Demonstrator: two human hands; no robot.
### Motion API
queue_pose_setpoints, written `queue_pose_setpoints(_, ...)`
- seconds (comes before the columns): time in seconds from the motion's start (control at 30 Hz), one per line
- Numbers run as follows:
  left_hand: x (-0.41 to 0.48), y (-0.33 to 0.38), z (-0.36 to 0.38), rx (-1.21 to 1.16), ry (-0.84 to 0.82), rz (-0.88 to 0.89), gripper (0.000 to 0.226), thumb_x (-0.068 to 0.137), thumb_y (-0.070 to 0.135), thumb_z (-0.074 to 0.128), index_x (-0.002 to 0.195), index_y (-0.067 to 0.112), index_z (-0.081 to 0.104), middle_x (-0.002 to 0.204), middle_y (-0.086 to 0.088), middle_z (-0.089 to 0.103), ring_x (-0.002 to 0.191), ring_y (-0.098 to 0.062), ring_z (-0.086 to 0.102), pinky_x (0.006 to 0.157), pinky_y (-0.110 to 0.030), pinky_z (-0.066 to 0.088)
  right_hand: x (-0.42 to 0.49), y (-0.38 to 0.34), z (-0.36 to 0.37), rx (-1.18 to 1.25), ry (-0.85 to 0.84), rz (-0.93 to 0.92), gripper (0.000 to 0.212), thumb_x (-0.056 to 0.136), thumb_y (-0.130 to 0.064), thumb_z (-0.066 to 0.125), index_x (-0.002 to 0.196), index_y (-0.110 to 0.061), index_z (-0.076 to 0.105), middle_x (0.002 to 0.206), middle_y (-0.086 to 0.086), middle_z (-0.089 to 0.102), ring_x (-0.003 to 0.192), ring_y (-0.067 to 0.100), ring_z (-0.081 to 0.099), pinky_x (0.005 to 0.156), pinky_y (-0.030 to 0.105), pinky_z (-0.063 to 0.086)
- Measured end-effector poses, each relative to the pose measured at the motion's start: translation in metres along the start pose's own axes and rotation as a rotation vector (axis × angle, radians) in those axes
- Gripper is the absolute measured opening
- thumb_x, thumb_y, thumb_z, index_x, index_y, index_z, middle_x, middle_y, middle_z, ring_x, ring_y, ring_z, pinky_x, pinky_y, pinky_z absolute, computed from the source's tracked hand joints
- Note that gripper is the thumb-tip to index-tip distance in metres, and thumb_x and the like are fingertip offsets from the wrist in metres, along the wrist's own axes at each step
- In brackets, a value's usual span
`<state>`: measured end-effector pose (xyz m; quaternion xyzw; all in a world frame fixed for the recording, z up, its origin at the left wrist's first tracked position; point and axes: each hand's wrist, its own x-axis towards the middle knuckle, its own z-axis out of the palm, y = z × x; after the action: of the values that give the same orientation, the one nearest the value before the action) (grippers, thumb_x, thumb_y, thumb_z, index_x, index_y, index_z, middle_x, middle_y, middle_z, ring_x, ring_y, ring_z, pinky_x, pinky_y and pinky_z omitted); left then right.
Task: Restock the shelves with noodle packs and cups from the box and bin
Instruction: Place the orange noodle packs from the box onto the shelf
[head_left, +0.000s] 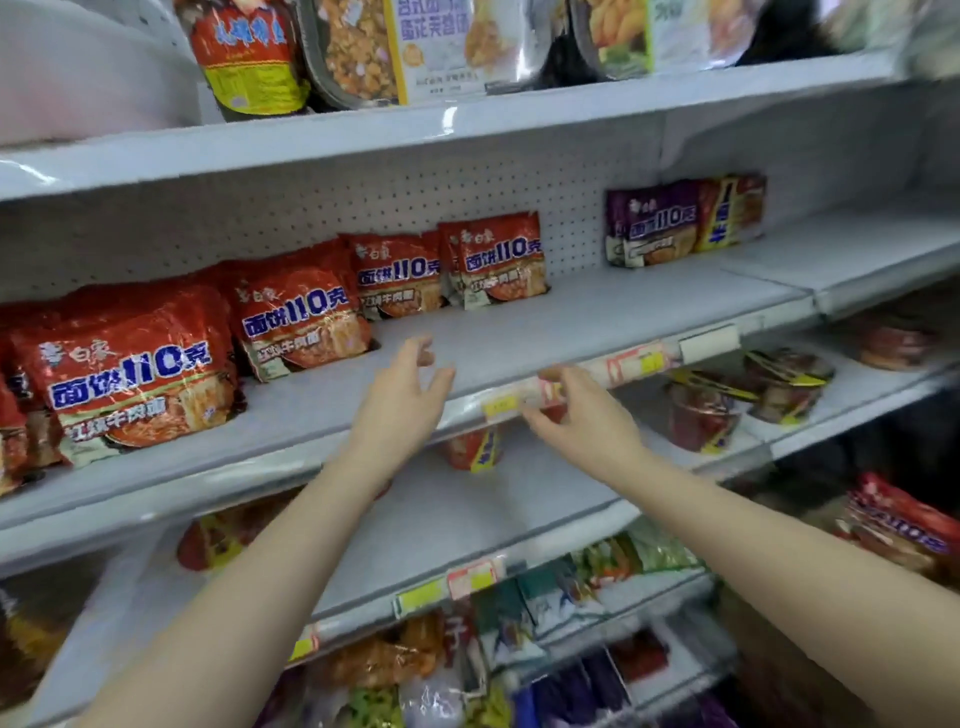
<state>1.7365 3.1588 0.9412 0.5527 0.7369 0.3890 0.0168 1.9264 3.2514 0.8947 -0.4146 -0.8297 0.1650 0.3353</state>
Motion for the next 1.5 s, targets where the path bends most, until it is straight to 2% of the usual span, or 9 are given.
queue_pose_setpoints(0.13,-0.037,0.051,0.073,-0.002,-0.151,0.228,0.041,0.098,0.026,0.058,0.136,0.012,0.055,0.135,-0.007,0.060,0.125,-0.023,0.054,0.100,-0.030,0.040,-0.076,0.060,-0.047,-0.087,-0.055,0.185,0.056,0.091,-0.048,0.058,0.139,-0.022,0.044,0.138,-0.003,0.048,0.120,0.019,0.054,0.092,0.039,0.050)
queue_pose_setpoints(0.23,-0.065,0.090,0.133,-0.013,-0.324,0.284,0.043,0.098,0.029,0.058,0.137,0.012,0.055,0.137,-0.007,0.058,0.125,-0.022,0.054,0.102,-0.030,0.040,-0.135,0.109,-0.090,-0.128,-0.036,0.321,0.056,0.091,-0.047,0.058,0.140,-0.022,0.045,0.135,-0.004,0.050,0.112,0.016,0.058,0.089,0.037,0.051)
queue_pose_setpoints(0.37,-0.100,0.148,0.208,-0.013,-0.575,0.364,0.045,0.099,0.031,0.056,0.140,0.013,0.052,0.141,-0.006,0.054,0.128,-0.021,0.051,0.102,-0.027,0.037,-0.204,0.176,-0.146,-0.163,0.007,0.530,0.048,0.086,-0.045,0.062,0.126,-0.019,0.055,0.120,-0.003,0.059,0.111,0.019,0.060,0.091,0.034,0.048)
queue_pose_setpoints(0.63,-0.130,0.249,0.345,-0.036,-0.817,0.477,0.049,0.093,0.033,0.063,0.138,0.015,0.053,0.136,-0.001,0.058,0.125,-0.018,0.055,0.100,-0.028,0.042,-0.289,0.294,-0.237,-0.174,0.033,0.814,0.047,0.083,-0.047,0.063,0.120,-0.019,0.057,0.119,0.000,0.062,0.112,0.019,0.060,0.093,0.036,0.049)
queue_pose_setpoints(0.8,-0.132,0.299,0.422,-0.081,-0.852,0.422,0.050,0.091,0.035,0.066,0.136,0.016,0.055,0.134,-0.001,0.062,0.123,-0.019,0.057,0.104,-0.036,0.046,-0.299,0.360,-0.290,-0.190,0.008,0.834,0.047,0.087,-0.040,0.066,0.125,-0.014,0.055,0.127,0.004,0.060,0.116,0.020,0.057,0.095,0.032,0.046)
queue_pose_setpoints(1.0,-0.128,0.328,0.487,-0.087,-0.910,0.323,0.051,0.093,0.035,0.065,0.139,0.018,0.053,0.134,0.000,0.062,0.123,-0.017,0.058,0.103,-0.031,0.046,-0.293,0.426,-0.313,-0.137,-0.043,0.861,0.049,0.089,-0.040,0.066,0.129,-0.014,0.053,0.132,0.002,0.058,0.119,0.016,0.056,0.091,0.023,0.044)
queue_pose_setpoints(1.13,-0.112,0.328,0.523,-0.030,-0.926,0.273,0.052,0.094,0.036,0.063,0.141,0.016,0.050,0.137,0.000,0.060,0.124,-0.017,0.057,0.103,-0.030,0.044,-0.277,0.467,-0.304,-0.104,-0.072,0.880,0.051,0.089,-0.042,0.066,0.130,-0.016,0.052,0.132,0.002,0.058,0.117,0.016,0.057,0.091,0.026,0.046)
queue_pose_setpoints(1.23,-0.093,0.319,0.555,-0.002,-0.972,0.218,0.052,0.095,0.036,0.063,0.141,0.016,0.050,0.137,0.000,0.060,0.124,-0.018,0.057,0.105,-0.033,0.046,-0.259,0.498,-0.288,-0.060,-0.098,0.898,0.047,0.090,-0.041,0.065,0.129,-0.017,0.053,0.127,-0.001,0.060,0.111,0.014,0.058,0.082,0.023,0.046)
queue_pose_setpoints(1.5,0.008,0.293,0.687,-0.013,-1.115,0.105,0.042,0.088,0.051,0.063,0.121,0.027,0.063,0.111,0.007,0.071,0.103,-0.016,0.067,0.090,-0.034,0.052,-0.181,0.608,-0.240,0.086,-0.106,1.056,0.040,0.090,-0.035,0.067,0.123,-0.015,0.057,0.119,0.000,0.063,0.099,0.010,0.057,0.089,0.028,0.050)
